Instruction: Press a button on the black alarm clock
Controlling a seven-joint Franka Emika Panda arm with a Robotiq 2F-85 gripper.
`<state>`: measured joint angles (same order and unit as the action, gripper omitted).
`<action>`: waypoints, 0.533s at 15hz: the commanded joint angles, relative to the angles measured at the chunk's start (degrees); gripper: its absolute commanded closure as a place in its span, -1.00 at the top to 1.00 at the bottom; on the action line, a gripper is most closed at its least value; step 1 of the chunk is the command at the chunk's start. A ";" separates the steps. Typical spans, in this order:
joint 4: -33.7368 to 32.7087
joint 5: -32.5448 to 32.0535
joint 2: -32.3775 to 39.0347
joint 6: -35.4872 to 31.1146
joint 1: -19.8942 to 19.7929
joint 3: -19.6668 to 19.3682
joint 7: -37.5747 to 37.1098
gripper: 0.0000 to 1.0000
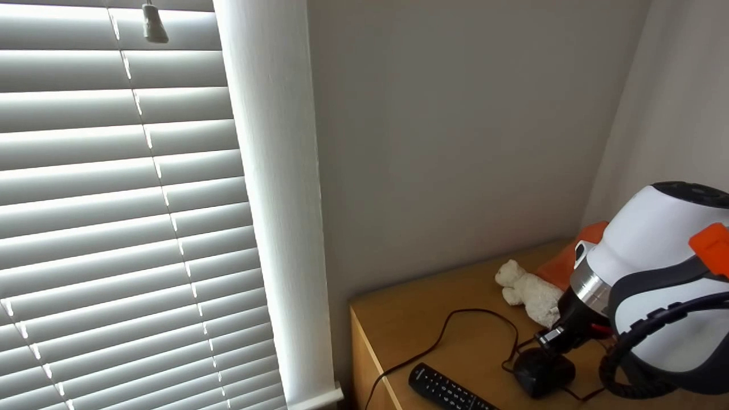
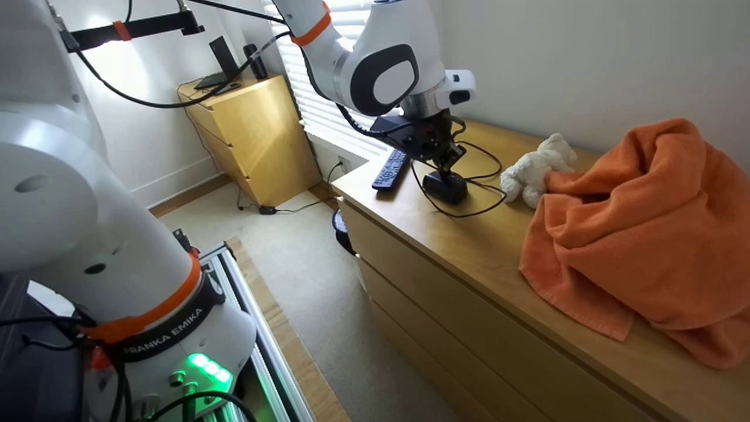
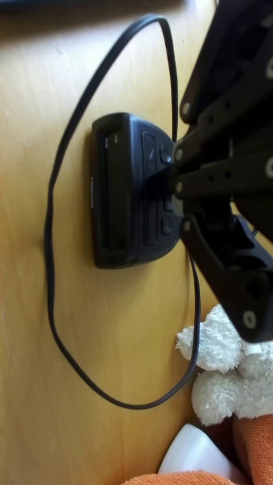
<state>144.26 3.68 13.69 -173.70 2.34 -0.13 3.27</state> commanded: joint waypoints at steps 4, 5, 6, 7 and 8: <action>0.58 -4.19 2.74 -2.22 1.46 -1.72 -2.42 -1.00; 0.67 -5.15 3.24 -2.50 2.04 -2.43 -2.77 -1.00; 0.77 -6.37 4.05 -2.93 2.78 -3.38 -3.36 -1.00; 0.80 -7.27 4.76 -3.20 3.32 -4.08 -3.90 -1.00; 0.84 -8.71 5.36 -3.65 4.39 -5.48 -4.78 -1.00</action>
<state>144.42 -0.77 13.90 -174.31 4.03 -2.06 1.76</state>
